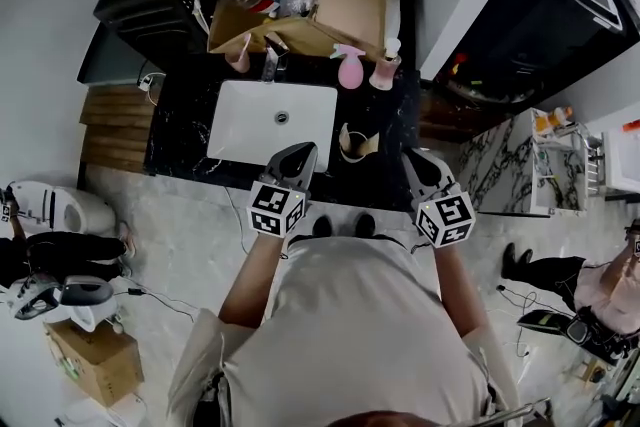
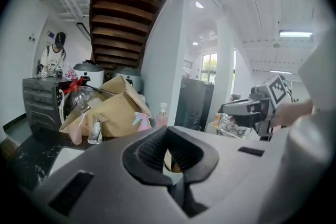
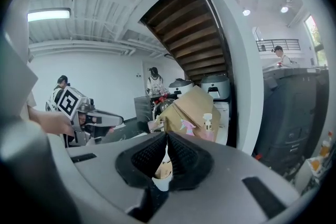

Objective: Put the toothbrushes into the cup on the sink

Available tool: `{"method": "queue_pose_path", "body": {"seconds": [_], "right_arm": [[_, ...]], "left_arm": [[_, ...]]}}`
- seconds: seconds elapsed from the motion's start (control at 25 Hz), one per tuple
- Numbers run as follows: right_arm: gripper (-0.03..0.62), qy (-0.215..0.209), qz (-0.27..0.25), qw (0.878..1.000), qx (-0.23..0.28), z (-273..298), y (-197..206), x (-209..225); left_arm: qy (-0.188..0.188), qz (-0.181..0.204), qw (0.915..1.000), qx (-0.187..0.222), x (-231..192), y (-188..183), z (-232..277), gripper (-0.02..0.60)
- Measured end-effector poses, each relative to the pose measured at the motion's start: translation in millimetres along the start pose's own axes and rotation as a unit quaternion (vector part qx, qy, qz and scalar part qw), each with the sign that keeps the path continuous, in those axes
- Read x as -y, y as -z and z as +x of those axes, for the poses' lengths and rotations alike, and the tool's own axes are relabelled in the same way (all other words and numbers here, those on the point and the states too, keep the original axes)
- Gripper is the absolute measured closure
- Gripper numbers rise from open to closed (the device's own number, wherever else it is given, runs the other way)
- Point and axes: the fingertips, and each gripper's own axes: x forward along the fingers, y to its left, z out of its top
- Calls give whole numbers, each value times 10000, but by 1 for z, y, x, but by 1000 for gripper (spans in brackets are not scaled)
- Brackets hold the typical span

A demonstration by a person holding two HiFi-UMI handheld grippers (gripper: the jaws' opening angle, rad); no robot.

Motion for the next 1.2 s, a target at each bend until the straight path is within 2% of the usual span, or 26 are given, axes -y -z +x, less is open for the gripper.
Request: {"method": "queue_pose_path", "body": {"seconds": [0.24,1.2], "right_arm": [[562,-60,-7,9999,103,-1,-5,-3],[562,-272,13,9996,101,9,-6,-9]], "left_arm": [[-117,-131,9998,-3,-5,6,-5,573],[-77,-97,9999,-38,-2,6,-2,574]]}}
